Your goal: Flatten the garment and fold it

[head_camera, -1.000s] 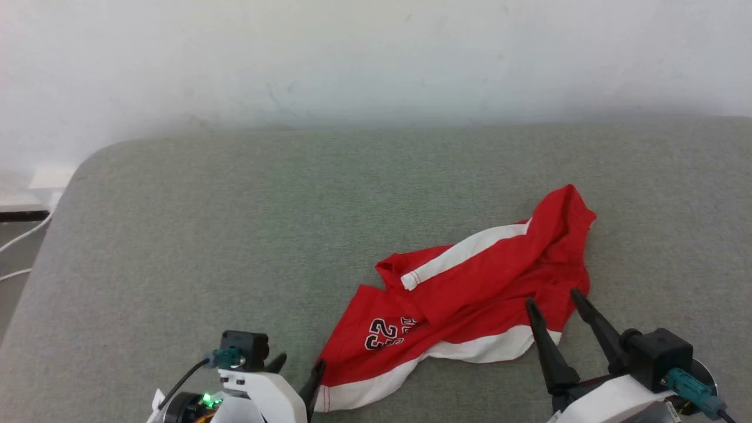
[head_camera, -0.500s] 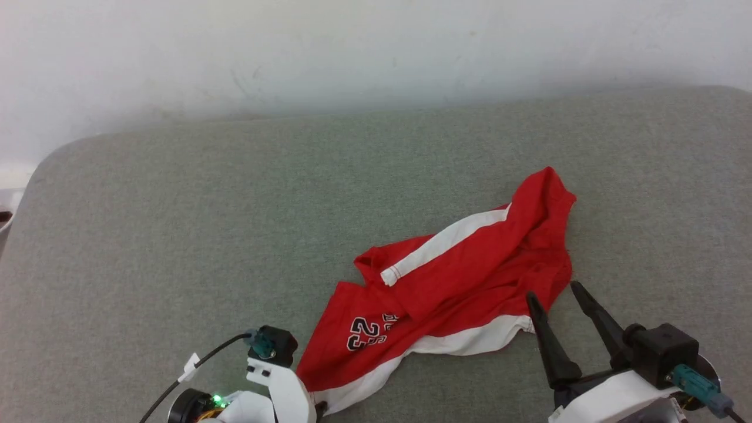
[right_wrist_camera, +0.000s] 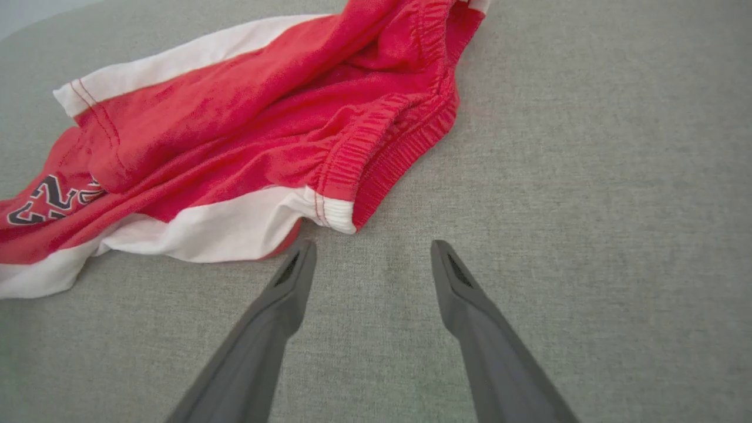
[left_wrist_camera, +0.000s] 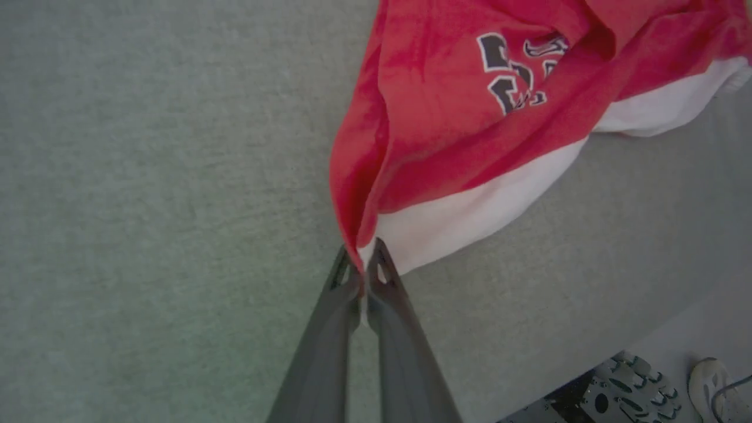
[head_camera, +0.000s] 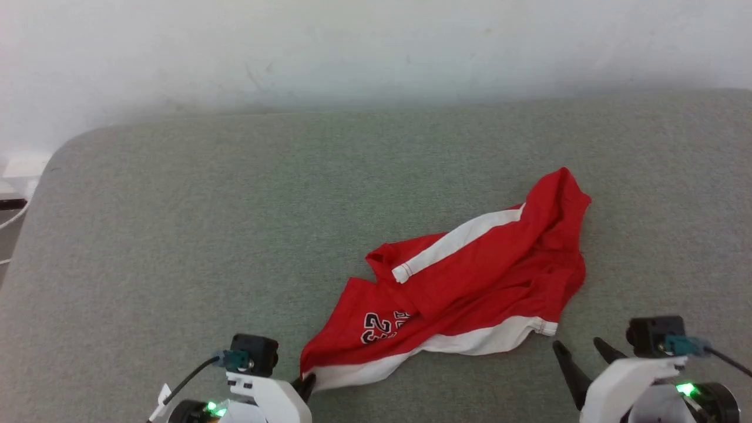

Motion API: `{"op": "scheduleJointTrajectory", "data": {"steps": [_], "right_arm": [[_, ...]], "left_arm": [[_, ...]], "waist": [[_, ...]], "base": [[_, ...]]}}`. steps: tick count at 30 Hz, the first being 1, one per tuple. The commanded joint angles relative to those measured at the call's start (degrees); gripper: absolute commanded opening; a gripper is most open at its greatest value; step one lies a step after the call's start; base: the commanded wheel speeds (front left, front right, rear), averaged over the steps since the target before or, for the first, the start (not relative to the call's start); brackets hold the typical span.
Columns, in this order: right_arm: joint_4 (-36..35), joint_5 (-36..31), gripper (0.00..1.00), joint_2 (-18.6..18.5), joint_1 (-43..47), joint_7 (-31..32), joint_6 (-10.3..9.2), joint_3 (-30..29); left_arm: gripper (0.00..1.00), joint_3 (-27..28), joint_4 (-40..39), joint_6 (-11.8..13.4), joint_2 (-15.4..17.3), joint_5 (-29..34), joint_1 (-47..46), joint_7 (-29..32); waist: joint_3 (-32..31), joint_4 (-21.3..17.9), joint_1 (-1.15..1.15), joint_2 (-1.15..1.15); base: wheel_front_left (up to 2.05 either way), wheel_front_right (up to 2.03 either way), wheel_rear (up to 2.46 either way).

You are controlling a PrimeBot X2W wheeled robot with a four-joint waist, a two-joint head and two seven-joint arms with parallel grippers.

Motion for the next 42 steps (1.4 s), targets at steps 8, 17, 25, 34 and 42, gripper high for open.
{"op": "scheduleJointTrajectory", "data": {"steps": [8, 17, 25, 34, 42], "right_arm": [[6.8, 2.2, 1.0, -2.6, -9.3, 10.7, -0.04, 3.5], [18.8, 3.6, 1.0, -4.0, -16.0, 13.9, -0.04, 5.8], [24.4, 7.3, 0.0, -4.6, -15.7, 17.3, -0.04, 9.1], [9.4, 7.9, 0.0, -9.3, -18.7, 14.0, -0.04, 10.8], [-5.8, 8.4, 0.0, -12.6, -27.9, 15.6, -0.04, 9.7]], "left_arm": [[0.0, -0.2, -6.2, 0.5, -0.5, 1.2, -0.2, -4.5], [0.0, -0.8, -6.6, 0.3, -1.3, 1.0, -1.3, -7.1], [0.0, -0.3, -4.8, 0.5, -0.8, 0.6, -1.1, -8.2], [0.0, 2.9, -10.6, 0.4, 3.3, 3.8, -7.4, -14.3], [0.0, 7.4, -16.3, -0.3, 5.7, 2.9, -24.3, -14.7]], "waist": [[1.0, 3.7, 0.0, 0.0], [2.9, 5.3, 0.0, 0.0], [2.6, 5.2, 0.0, 0.0], [-0.8, 4.2, 0.0, 0.0], [-2.5, 3.9, 0.0, 0.0]], "base": [[0.0, 0.0, 0.0], [0.0, 0.0, 0.0], [0.0, 0.0, 0.0], [0.0, 0.0, 0.0], [0.0, 0.0, 0.0]]}}
